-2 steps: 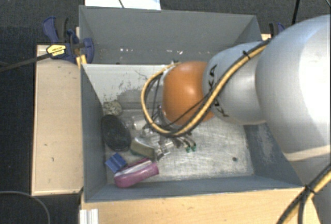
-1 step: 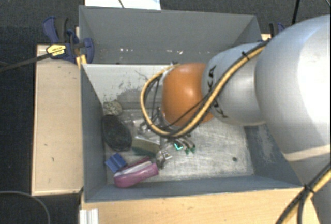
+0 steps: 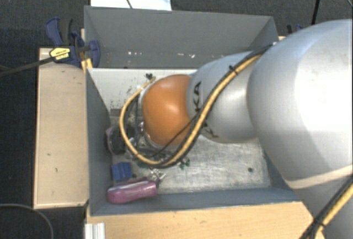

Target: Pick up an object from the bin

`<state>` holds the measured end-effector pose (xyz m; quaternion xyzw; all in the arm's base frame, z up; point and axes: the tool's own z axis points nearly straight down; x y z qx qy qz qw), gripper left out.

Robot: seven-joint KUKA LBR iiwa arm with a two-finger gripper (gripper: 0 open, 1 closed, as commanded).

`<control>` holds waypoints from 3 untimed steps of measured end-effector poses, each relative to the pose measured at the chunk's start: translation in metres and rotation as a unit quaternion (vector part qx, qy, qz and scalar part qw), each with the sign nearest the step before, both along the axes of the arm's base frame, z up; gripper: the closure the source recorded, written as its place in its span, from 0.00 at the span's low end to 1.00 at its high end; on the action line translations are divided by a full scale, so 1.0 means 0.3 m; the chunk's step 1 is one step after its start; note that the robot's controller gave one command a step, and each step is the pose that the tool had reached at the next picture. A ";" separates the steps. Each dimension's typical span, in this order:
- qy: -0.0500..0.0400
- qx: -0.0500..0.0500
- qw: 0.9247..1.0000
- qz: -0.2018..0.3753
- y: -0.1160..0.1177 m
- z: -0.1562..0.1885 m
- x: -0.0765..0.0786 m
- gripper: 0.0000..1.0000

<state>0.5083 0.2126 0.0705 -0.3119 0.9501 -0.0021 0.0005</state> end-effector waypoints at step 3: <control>-0.007 0.001 0.872 0.490 0.136 0.013 -0.074 1.00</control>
Offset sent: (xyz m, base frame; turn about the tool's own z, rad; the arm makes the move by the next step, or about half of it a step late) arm -0.0279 0.0257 -0.0002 -0.7410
